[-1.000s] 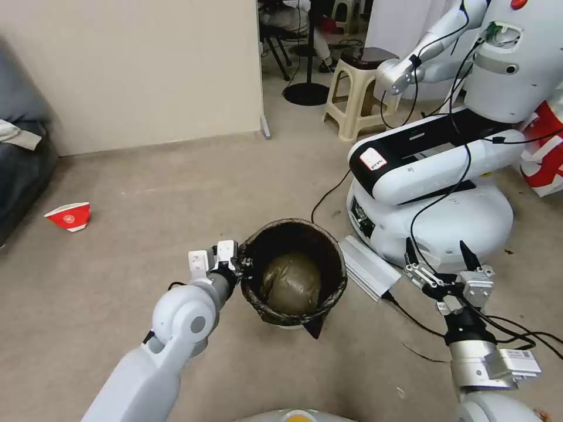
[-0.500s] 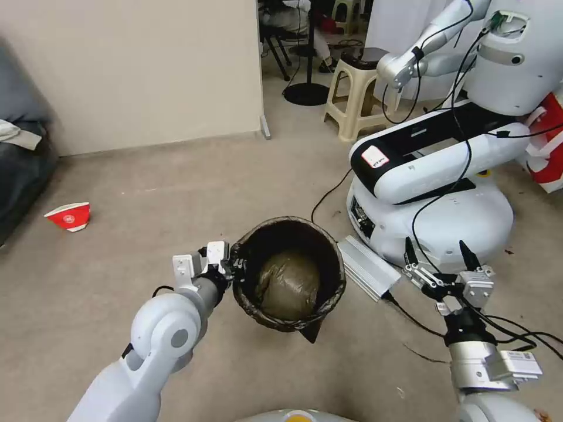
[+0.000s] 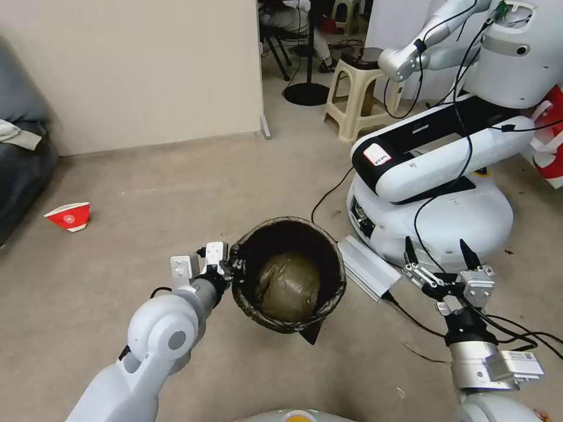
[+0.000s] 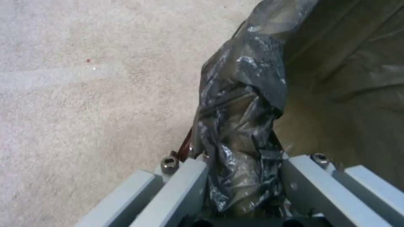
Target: Pick up the trash can from the floor.
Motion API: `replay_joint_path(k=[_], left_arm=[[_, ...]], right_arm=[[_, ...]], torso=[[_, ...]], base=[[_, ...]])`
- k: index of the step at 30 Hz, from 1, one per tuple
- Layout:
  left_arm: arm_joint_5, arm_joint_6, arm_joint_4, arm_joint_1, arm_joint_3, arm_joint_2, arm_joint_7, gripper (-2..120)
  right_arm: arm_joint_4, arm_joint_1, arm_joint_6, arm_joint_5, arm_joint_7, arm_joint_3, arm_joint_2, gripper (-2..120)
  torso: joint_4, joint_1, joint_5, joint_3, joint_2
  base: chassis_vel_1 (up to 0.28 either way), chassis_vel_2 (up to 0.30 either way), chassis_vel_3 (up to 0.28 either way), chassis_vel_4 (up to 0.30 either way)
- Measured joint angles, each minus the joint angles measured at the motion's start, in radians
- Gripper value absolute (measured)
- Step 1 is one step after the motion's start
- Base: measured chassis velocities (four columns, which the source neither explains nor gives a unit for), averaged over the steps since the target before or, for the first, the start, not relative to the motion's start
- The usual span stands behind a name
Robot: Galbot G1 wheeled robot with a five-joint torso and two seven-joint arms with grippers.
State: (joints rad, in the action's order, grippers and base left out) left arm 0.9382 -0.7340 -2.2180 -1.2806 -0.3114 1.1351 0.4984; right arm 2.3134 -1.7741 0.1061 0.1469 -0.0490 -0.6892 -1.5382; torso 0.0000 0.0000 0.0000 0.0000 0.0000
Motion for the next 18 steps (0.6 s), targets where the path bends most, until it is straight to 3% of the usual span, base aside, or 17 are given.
replay_joint_path(k=[18], left_arm=[[-0.001, 0.000, 0.006, -0.002, 0.008, 0.004, -0.001, 1]], right_arm=[[0.002, 0.000, -0.002, 0.002, 0.004, -0.004, 0.001, 100]], torso=[[0.0000, 0.000, 0.0000, 0.000, 0.000]], base=[[0.000, 0.000, 0.000, 0.000]])
